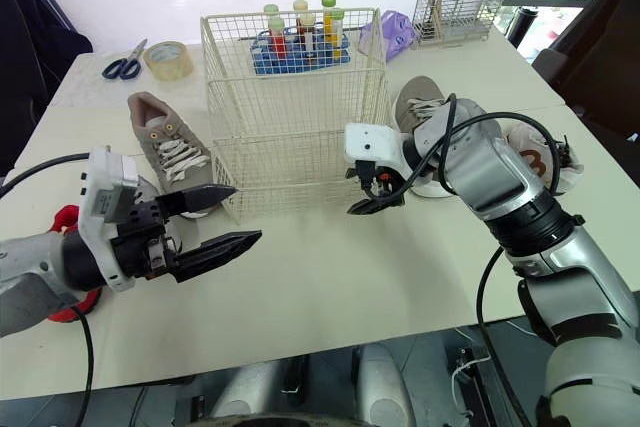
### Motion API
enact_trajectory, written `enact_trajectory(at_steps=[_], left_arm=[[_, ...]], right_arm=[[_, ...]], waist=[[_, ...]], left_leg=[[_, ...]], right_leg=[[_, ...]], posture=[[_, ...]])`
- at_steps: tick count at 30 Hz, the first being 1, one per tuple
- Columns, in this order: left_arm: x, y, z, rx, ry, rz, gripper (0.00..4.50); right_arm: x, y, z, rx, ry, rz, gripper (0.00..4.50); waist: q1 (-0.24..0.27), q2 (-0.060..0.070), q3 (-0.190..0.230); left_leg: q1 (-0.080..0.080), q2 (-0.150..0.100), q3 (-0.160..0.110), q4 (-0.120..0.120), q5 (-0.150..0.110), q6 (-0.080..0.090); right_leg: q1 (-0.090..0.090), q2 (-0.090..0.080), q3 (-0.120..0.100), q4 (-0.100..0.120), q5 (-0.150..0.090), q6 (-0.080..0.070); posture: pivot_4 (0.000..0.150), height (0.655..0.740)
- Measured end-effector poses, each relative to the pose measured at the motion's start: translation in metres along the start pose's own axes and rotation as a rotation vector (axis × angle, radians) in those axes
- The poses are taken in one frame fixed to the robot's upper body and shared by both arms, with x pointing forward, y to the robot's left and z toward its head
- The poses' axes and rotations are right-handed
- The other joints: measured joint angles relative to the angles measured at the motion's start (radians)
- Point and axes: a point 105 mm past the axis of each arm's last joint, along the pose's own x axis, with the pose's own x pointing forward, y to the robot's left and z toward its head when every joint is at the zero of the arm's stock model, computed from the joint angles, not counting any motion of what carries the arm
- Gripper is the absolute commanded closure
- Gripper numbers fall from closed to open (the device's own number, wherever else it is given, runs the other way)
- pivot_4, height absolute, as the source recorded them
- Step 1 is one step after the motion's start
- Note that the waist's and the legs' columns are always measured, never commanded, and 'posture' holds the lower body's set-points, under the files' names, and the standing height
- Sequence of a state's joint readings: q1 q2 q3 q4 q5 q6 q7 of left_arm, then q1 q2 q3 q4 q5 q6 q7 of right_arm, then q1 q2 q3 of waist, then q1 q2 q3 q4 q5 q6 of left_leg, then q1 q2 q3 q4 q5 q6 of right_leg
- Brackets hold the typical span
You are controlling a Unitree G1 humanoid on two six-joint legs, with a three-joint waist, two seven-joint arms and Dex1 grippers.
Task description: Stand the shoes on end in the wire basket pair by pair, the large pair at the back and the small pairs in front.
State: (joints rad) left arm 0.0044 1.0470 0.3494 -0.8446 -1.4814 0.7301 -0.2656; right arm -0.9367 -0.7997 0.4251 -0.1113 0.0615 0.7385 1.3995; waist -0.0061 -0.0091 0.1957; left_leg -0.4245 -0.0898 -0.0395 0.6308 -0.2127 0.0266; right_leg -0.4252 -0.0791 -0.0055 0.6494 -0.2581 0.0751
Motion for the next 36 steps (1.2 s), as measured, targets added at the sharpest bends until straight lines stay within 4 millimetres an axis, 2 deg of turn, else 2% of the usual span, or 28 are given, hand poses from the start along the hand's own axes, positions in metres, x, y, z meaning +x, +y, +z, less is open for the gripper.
enact_trajectory(at_steps=[4, 7, 10, 11, 12, 13, 14, 16, 18, 20, 21, 23, 26, 29, 32, 36], left_arm=[[-0.002, -0.001, -0.004, -0.015, 0.017, -0.018, 0.00], [-0.004, 0.002, -0.001, -0.023, 0.012, -0.041, 0.00], [-0.003, 0.007, 0.009, -0.032, -0.033, -0.075, 0.00], [-0.002, 0.010, 0.012, -0.037, -0.052, -0.079, 0.00], [0.001, 0.014, 0.016, -0.051, -0.085, -0.092, 0.00], [0.003, 0.016, 0.017, -0.058, -0.095, -0.104, 0.00], [0.006, 0.016, 0.020, -0.060, -0.108, -0.127, 0.00], [0.013, 0.011, 0.024, -0.071, -0.146, -0.189, 0.00], [0.023, 0.009, 0.030, -0.086, -0.208, -0.205, 0.00], [0.035, 0.003, 0.044, -0.129, -0.362, -0.212, 0.00], [0.040, -0.002, 0.045, -0.157, -0.402, -0.212, 0.00], [0.051, -0.012, 0.035, -0.227, -0.434, -0.199, 0.00], [0.062, -0.016, 0.012, -0.321, -0.424, -0.106, 0.00], [0.061, -0.018, -0.005, -0.309, -0.381, -0.027, 0.00], [0.058, -0.024, -0.033, -0.305, -0.304, 0.052, 0.00], [0.057, -0.022, -0.047, -0.246, -0.271, 0.143, 0.00]], right_arm=[[-0.035, 0.004, 0.014, 0.031, -0.041, -0.024, 0.50], [-0.078, 0.002, 0.032, 0.085, -0.154, -0.088, 0.50], [-0.127, -0.003, 0.050, 0.154, -0.378, -0.203, 0.50], [-0.138, -0.005, 0.049, 0.186, -0.424, -0.240, 0.50], [-0.152, -0.011, 0.040, 0.260, -0.493, -0.319, 0.24], [-0.156, -0.014, 0.031, 0.309, -0.515, -0.359, 0.24], [-0.155, -0.015, 0.013, 0.385, -0.532, -0.409, 0.24], [-0.136, -0.014, -0.027, 0.561, -0.548, -0.479, 0.24], [-0.123, -0.016, -0.051, 0.649, -0.552, -0.595, 0.24], [-0.126, -0.018, -0.068, 0.679, -0.586, -0.841, 0.24], [-0.130, -0.015, -0.075, 0.686, -0.586, -0.963, 0.24], [-0.132, 0.000, -0.089, 0.708, -0.558, -1.118, 0.24], [-0.121, 0.023, -0.111, 0.785, -0.491, -1.195, 0.24], [-0.114, 0.030, -0.109, 0.791, -0.494, -1.200, 0.24], [-0.098, 0.038, -0.107, 0.792, -0.480, -1.175, 0.24], [-0.080, 0.040, -0.106, 0.800, -0.466, -1.144, 0.24]], waist=[[-0.001, 0.000, 0.000], [0.000, 0.000, 0.000], [0.004, 0.000, 0.000], [0.007, 0.000, 0.000], [0.012, -0.001, -0.001], [0.016, -0.005, -0.003], [0.020, -0.009, -0.005], [0.023, -0.011, -0.007], [0.021, -0.003, -0.007], [0.022, -0.001, -0.008], [0.020, -0.001, -0.008], [0.020, 0.000, -0.008], [0.017, 0.000, -0.008], [0.017, 0.001, -0.009], [0.018, 0.002, -0.011], [0.020, 0.003, -0.012]], left_leg=[[-0.001, 0.000, 0.000, -0.001, 0.000, 0.000], [-0.001, 0.000, 0.000, -0.001, 0.000, 0.000], [-0.001, 0.000, 0.000, 0.000, -0.001, 0.001], [-0.001, 0.000, 0.000, 0.000, -0.001, 0.001], [-0.001, 0.000, 0.002, 0.000, -0.001, 0.001], [-0.001, 0.001, 0.002, 0.000, -0.001, 0.001], [-0.001, 0.001, 0.002, 0.000, -0.001, 0.001], [-0.001, 0.000, 0.003, 0.000, -0.001, 0.003], [-0.002, -0.001, 0.007, 0.000, 0.000, 0.005], [-0.003, 0.000, 0.007, 0.000, 0.000, 0.006], [-0.003, 0.000, 0.007, 0.001, -0.001, 0.006], [-0.002, 0.000, 0.007, 0.000, 0.000, 0.005], [-0.001, 0.000, 0.008, 0.000, 0.000, 0.006], [0.003, 0.001, 0.008, 0.001, 0.001, 0.005], [0.007, 0.002, 0.008, 0.001, -0.001, 0.003], [0.007, 0.002, 0.008, 0.000, -0.001, 0.005]], right_leg=[[-0.001, 0.000, 0.000, 0.000, 0.001, 0.001], [-0.002, 0.000, 0.000, 0.000, -0.001, -0.001], [0.000, 0.000, 0.000, -0.001, -0.001, -0.001], [0.000, -0.001, 0.000, -0.002, -0.001, -0.001], [0.000, -0.001, 0.000, -0.002, -0.001, -0.001], [0.000, -0.001, 0.000, -0.002, -0.001, -0.001], [0.000, -0.001, 0.000, -0.002, -0.001, -0.001], [0.000, -0.002, 0.000, -0.002, 0.000, 0.000], [-0.002, -0.003, 0.004, -0.002, 0.005, 0.008], [-0.002, -0.003, 0.004, -0.002, 0.007, 0.012], [-0.002, -0.002, 0.004, -0.001, 0.007, 0.012], [-0.002, -0.002, 0.004, -0.002, 0.007, 0.012], [-0.002, -0.001, 0.005, -0.001, 0.007, 0.012], [0.002, 0.000, 0.005, -0.001, 0.006, 0.007], [0.007, 0.000, 0.005, -0.004, 0.005, 0.005], [0.012, -0.002, 0.003, -0.012, 0.005, 0.005]], posture=[[0.150, 0.7400], [0.150, 0.7400], [0.150, 0.7400], [0.150, 0.7400], [0.150, 0.7400], [0.150, 0.7400], [0.150, 0.7400], [0.150, 0.7400], [0.150, 0.7400], [0.150, 0.7400], [0.150, 0.7400], [0.150, 0.7400], [0.150, 0.7400], [0.150, 0.7400], [0.150, 0.7400], [0.150, 0.7400]])
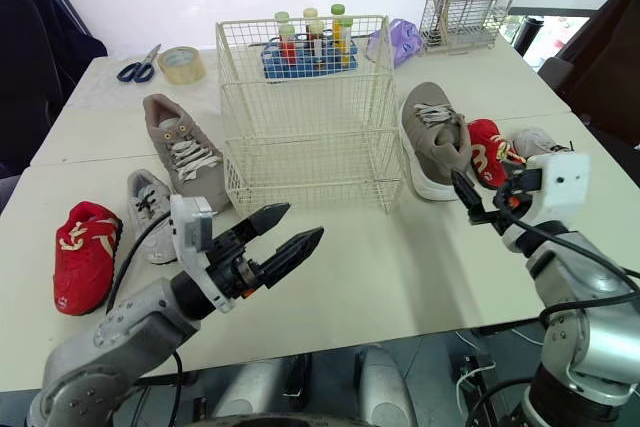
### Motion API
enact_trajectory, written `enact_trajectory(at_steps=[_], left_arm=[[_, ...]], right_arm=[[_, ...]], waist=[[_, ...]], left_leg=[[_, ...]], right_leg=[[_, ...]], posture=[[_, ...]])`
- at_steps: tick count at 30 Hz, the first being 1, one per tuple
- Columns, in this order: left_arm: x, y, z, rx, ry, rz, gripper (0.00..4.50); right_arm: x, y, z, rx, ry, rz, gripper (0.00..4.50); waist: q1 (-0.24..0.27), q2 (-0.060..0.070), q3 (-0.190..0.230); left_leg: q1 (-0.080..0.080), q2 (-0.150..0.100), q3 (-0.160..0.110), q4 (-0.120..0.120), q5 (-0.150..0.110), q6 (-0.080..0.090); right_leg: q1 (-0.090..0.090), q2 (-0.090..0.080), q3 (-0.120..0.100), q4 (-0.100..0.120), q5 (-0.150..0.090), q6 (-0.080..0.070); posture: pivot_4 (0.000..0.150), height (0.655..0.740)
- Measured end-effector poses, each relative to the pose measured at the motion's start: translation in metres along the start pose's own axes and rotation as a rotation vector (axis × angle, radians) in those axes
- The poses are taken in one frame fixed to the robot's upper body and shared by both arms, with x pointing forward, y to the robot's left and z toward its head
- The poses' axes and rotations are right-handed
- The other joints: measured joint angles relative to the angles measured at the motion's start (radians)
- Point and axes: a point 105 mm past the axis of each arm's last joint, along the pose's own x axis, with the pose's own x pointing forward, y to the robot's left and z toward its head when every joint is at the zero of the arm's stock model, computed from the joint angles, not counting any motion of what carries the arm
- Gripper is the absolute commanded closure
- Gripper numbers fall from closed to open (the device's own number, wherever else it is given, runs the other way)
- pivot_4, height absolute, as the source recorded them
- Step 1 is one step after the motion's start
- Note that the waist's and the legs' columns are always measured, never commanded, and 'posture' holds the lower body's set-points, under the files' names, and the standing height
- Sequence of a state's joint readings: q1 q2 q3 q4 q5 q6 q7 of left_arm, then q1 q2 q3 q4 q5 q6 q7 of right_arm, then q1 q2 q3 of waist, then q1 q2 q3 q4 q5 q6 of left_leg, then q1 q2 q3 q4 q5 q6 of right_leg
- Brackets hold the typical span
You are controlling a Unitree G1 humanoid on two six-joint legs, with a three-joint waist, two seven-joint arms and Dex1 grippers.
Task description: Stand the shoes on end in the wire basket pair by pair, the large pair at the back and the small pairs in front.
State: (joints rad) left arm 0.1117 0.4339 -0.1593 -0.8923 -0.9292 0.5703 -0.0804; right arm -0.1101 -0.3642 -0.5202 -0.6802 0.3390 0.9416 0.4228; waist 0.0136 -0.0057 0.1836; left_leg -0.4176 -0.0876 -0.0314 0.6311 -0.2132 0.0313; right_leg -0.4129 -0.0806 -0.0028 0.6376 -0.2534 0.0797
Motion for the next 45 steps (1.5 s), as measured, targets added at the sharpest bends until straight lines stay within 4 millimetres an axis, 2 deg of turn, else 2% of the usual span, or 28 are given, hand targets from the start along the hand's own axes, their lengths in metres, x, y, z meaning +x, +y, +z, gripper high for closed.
enact_trajectory(at_steps=[4, 8, 12, 21, 27, 35, 40, 45], left_arm=[[-0.006, 0.002, -0.015, 0.066, 0.051, 0.027, 0.00], [-0.004, 0.000, -0.017, 0.074, 0.024, 0.034, 0.00], [-0.001, -0.004, -0.017, 0.079, 0.017, 0.005, 0.00], [-0.002, -0.004, -0.019, 0.087, 0.028, -0.009, 0.00], [-0.003, -0.002, -0.023, 0.094, 0.040, 0.000, 0.00], [-0.002, -0.001, -0.025, 0.109, 0.044, 0.009, 0.00], [-0.003, 0.000, -0.028, 0.102, 0.051, 0.020, 0.00], [-0.006, 0.001, -0.032, 0.084, 0.063, 0.031, 0.00]], right_arm=[[0.007, 0.012, -0.011, 0.019, 0.006, 0.021, 0.24], [0.024, 0.015, -0.017, 0.023, 0.004, 0.014, 0.24], [0.043, 0.010, -0.018, 0.054, -0.018, -0.040, 0.24], [0.060, -0.013, -0.031, 0.137, 0.002, -0.133, 0.24], [0.073, -0.015, -0.036, 0.171, 0.023, -0.088, 0.24], [0.107, -0.020, -0.030, 0.235, 0.024, -0.073, 0.24], [0.111, -0.020, -0.031, 0.222, 0.000, -0.042, 0.24], [0.102, -0.014, -0.036, 0.155, -0.012, 0.011, 0.24]], waist=[[-0.003, 0.001, -0.001], [-0.001, 0.001, -0.001], [-0.002, 0.001, -0.001], [-0.002, 0.002, -0.001], [-0.002, 0.002, -0.001], [-0.004, 0.002, -0.001], [-0.003, 0.002, -0.001], [-0.003, 0.002, -0.001]], left_leg=[[0.000, 0.000, 0.000, -0.001, -0.002, 0.003], [-0.001, 0.000, 0.000, -0.002, -0.002, 0.003], [-0.001, 0.000, 0.000, -0.002, -0.002, 0.003], [-0.001, 0.000, 0.000, -0.002, -0.002, 0.004], [-0.001, 0.000, 0.000, -0.001, -0.001, 0.006], [-0.001, 0.000, 0.000, -0.001, -0.001, 0.006], [-0.001, 0.000, 0.000, -0.001, -0.001, 0.007], [-0.001, 0.001, 0.000, -0.002, -0.001, 0.007]], right_leg=[[0.001, 0.000, 0.000, -0.005, 0.000, 0.000], [0.000, 0.000, -0.001, -0.005, 0.000, 0.000], [0.000, 0.000, -0.001, -0.005, 0.000, 0.000], [0.000, 0.000, -0.001, -0.006, 0.000, 0.001], [0.000, 0.000, -0.002, -0.006, 0.000, 0.001], [0.000, 0.000, -0.002, -0.006, 0.001, 0.001], [0.001, 0.000, -0.002, -0.006, 0.001, 0.001], [0.000, 0.000, -0.002, -0.006, 0.001, 0.001]], posture=[[0.150, 0.7400], [0.150, 0.7400], [0.150, 0.7400], [0.150, 0.7400], [0.150, 0.7400], [0.150, 0.7400], [0.150, 0.7400], [0.150, 0.7400]])
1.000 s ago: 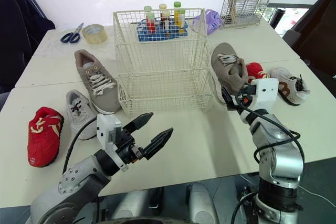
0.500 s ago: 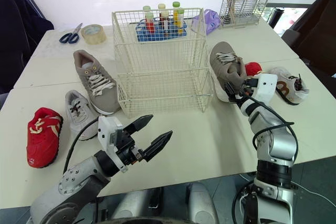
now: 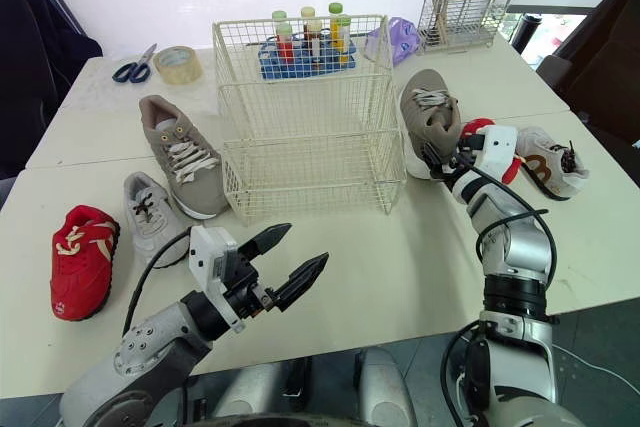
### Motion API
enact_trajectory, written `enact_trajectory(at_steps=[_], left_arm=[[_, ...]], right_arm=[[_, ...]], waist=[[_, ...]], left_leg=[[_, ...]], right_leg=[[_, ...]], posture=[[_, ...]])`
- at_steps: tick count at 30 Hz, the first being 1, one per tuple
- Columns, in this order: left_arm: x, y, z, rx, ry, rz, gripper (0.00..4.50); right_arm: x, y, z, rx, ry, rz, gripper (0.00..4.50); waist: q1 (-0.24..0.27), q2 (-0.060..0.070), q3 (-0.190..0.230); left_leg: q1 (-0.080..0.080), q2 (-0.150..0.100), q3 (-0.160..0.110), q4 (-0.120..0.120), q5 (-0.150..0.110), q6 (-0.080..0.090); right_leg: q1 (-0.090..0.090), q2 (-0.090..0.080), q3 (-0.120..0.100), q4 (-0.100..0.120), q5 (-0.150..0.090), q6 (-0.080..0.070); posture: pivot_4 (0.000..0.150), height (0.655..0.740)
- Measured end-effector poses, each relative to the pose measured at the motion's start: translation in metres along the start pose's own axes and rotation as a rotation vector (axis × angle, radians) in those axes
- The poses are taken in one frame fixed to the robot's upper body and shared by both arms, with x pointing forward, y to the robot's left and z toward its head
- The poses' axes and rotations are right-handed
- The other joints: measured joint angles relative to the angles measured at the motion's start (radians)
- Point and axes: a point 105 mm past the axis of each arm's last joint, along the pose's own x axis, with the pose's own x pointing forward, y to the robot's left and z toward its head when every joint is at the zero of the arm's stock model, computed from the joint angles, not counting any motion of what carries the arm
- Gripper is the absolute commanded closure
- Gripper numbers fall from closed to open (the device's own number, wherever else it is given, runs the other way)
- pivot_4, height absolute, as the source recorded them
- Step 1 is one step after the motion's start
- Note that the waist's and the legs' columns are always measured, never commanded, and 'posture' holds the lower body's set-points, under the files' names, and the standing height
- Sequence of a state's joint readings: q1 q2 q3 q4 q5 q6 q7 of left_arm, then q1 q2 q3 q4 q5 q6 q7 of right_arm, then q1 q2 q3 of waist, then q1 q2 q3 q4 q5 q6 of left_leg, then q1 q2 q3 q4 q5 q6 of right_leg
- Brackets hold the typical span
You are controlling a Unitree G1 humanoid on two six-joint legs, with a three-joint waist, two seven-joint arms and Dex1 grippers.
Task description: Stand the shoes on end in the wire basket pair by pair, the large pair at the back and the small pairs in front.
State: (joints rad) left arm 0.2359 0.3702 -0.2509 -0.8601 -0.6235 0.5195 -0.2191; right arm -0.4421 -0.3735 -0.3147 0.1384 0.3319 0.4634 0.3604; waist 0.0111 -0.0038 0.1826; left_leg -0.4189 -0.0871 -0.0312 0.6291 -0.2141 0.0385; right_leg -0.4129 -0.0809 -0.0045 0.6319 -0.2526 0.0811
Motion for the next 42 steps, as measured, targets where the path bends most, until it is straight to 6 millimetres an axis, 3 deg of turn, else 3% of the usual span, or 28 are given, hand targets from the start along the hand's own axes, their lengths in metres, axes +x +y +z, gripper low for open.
enact_trajectory(at_steps=[9, 17, 23, 26, 27, 34, 42], left_arm=[[0.001, 0.000, -0.002, -0.008, 0.005, -0.015, 0.00], [0.003, 0.002, -0.003, -0.013, 0.004, -0.018, 0.00], [0.004, 0.005, -0.004, -0.016, 0.002, -0.010, 0.00], [0.005, 0.007, -0.004, -0.009, 0.004, -0.001, 0.00], [0.005, 0.007, -0.005, -0.004, 0.006, 0.004, 0.00], [0.005, 0.009, -0.006, 0.002, 0.007, 0.020, 0.00], [0.002, 0.014, -0.005, 0.021, 0.013, 0.038, 0.00]], right_arm=[[-0.002, -0.001, 0.008, -0.082, -0.043, -0.079, 0.24], [0.014, 0.011, 0.026, -0.042, -0.110, -0.161, 0.24], [0.032, 0.004, 0.016, -0.027, -0.022, -0.243, 0.24], [0.040, 0.000, 0.013, -0.022, 0.029, -0.275, 1.04], [0.040, -0.003, 0.012, -0.030, 0.049, -0.286, 1.62], [0.041, -0.009, 0.007, -0.055, 0.076, -0.302, 4.11], [0.036, -0.007, 0.006, -0.154, 0.087, -0.261, 4.19]], waist=[[0.001, 0.000, 0.000], [-0.001, 0.000, 0.000], [0.000, 0.001, 0.000], [-0.001, 0.000, -0.001], [-0.001, -0.001, -0.001], [-0.001, -0.004, -0.005], [0.002, -0.006, -0.007]], left_leg=[[0.000, 0.000, 0.000, 0.000, 0.000, 0.000], [0.000, 0.000, 0.000, 0.000, 0.000, 0.000], [0.000, 0.000, 0.000, 0.001, 0.000, 0.000], [0.003, 0.000, 0.000, 0.001, 0.000, 0.000], [0.005, 0.000, 0.000, 0.001, 0.000, 0.000], [0.009, 0.000, 0.000, 0.001, -0.003, -0.001], [0.009, 0.000, -0.001, -0.001, -0.003, 0.000]], right_leg=[[0.000, 0.000, 0.000, 0.000, 0.000, 0.000], [0.000, 0.000, 0.000, 0.000, 0.000, 0.000], [0.000, 0.000, 0.000, 0.000, 0.000, 0.000], [0.004, 0.000, 0.000, 0.000, 0.000, 0.000], [0.006, 0.000, 0.000, -0.001, 0.000, 0.000], [0.009, -0.001, 0.000, -0.005, 0.000, 0.000], [0.008, -0.001, -0.001, -0.005, -0.001, 0.000]], posture=[[0.150, 0.7400], [0.150, 0.7400], [0.150, 0.7400], [0.150, 0.7400], [0.150, 0.7400], [0.150, 0.7400], [0.150, 0.7400]])
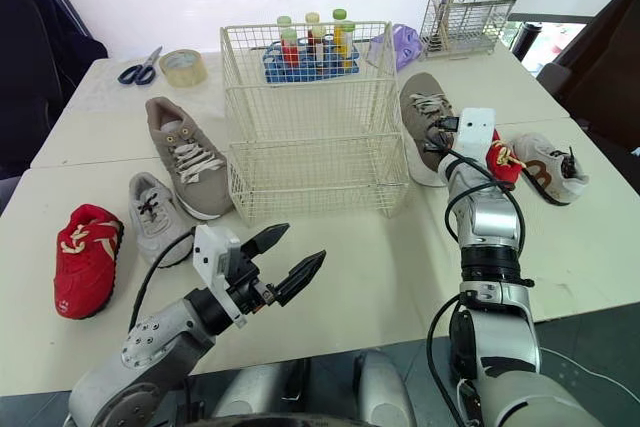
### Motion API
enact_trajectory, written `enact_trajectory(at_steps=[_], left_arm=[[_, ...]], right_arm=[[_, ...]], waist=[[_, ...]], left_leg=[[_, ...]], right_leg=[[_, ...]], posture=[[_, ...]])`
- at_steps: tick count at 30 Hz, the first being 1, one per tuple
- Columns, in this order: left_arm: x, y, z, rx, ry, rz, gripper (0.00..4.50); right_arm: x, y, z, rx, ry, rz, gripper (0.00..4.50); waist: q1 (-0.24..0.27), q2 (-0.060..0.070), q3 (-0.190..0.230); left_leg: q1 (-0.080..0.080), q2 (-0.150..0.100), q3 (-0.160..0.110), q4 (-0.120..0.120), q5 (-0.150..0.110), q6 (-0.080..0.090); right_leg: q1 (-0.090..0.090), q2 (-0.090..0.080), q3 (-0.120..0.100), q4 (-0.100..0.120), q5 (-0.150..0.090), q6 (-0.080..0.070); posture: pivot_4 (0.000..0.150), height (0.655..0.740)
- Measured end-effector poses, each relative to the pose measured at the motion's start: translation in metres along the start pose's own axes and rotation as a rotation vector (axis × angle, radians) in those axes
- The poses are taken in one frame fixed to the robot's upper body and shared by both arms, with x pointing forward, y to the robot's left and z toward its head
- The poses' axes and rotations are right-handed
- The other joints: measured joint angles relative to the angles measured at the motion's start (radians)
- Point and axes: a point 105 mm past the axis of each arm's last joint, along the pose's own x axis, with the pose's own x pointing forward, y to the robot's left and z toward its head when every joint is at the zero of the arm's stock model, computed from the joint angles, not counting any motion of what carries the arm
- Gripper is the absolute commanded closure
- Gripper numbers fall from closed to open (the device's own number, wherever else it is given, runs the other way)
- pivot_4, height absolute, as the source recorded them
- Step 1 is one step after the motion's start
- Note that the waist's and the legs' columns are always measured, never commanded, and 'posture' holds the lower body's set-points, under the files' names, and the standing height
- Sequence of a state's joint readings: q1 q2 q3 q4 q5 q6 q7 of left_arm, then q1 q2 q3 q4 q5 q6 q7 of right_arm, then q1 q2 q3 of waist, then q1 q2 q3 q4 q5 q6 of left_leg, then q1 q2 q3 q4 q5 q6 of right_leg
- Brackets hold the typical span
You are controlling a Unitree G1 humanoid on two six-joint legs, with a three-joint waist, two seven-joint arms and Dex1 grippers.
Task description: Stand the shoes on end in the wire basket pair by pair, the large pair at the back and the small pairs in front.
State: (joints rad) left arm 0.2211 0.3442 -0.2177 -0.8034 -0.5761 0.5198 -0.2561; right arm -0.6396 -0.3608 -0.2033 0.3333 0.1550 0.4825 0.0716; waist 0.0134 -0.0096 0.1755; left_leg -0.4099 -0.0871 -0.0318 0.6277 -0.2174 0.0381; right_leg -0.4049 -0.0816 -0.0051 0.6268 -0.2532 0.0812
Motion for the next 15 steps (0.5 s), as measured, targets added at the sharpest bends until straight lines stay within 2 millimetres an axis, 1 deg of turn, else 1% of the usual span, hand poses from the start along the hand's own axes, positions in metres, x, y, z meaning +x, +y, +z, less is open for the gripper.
enact_trajectory(at_steps=[4, 6, 9, 11, 13, 14, 15], left_arm=[[-0.002, 0.002, -0.001, 0.006, 0.008, 0.008, 0.00], [-0.004, 0.004, -0.002, 0.006, 0.014, 0.013, 0.00], [-0.008, 0.007, -0.003, 0.004, 0.035, 0.007, 0.00], [-0.009, 0.007, -0.003, 0.002, 0.045, -0.009, 0.00], [-0.009, 0.005, -0.002, -0.002, 0.044, -0.040, 0.00], [-0.009, 0.005, -0.001, -0.003, 0.047, -0.047, 0.00], [-0.009, 0.005, -0.002, -0.006, 0.053, -0.055, 0.00]], right_arm=[[-0.002, -0.004, 0.005, -0.028, -0.051, 0.017, 4.19], [-0.004, -0.010, 0.008, -0.040, -0.069, 0.008, 4.19], [-0.009, -0.032, 0.024, -0.047, -0.115, -0.046, 4.19], [-0.012, -0.043, 0.047, -0.031, -0.181, -0.079, 4.19], [-0.018, -0.052, 0.077, -0.025, -0.267, -0.118, 4.19], [-0.021, -0.054, 0.088, -0.023, -0.301, -0.127, 4.19], [-0.024, -0.054, 0.105, -0.015, -0.353, -0.137, 4.19]], waist=[[0.001, 0.001, 0.000], [0.001, 0.002, 0.001], [0.003, 0.007, 0.004], [-0.001, 0.011, 0.006], [-0.006, 0.012, 0.007], [-0.007, 0.012, 0.007], [-0.009, 0.012, 0.007]], left_leg=[[-0.003, 0.000, 0.000, 0.000, 0.000, 0.000], [-0.008, -0.001, 0.000, 0.000, 0.000, 0.001], [-0.018, -0.002, 0.000, 0.003, 0.002, 0.003], [-0.021, -0.001, 0.002, 0.002, 0.002, 0.003], [-0.021, 0.000, 0.002, 0.000, 0.003, 0.002], [-0.021, 0.000, 0.002, 0.000, 0.003, 0.002], [-0.021, 0.001, 0.002, -0.001, 0.003, 0.002]], right_leg=[[0.000, 0.000, 0.000, -0.001, 0.000, 0.000], [-0.004, 0.000, 0.000, -0.001, 0.000, 0.000], [-0.014, -0.001, 0.000, 0.002, 0.001, 0.001], [-0.018, -0.001, 0.000, 0.003, 0.002, 0.003], [-0.020, 0.000, 0.001, 0.004, 0.003, 0.005], [-0.021, 0.001, 0.001, 0.004, 0.003, 0.005], [-0.021, 0.001, 0.001, 0.004, 0.003, 0.005]], posture=[[0.150, 0.7400], [0.150, 0.7400], [0.150, 0.7400], [0.150, 0.7400], [0.150, 0.7400], [0.150, 0.7400], [0.150, 0.7400]])
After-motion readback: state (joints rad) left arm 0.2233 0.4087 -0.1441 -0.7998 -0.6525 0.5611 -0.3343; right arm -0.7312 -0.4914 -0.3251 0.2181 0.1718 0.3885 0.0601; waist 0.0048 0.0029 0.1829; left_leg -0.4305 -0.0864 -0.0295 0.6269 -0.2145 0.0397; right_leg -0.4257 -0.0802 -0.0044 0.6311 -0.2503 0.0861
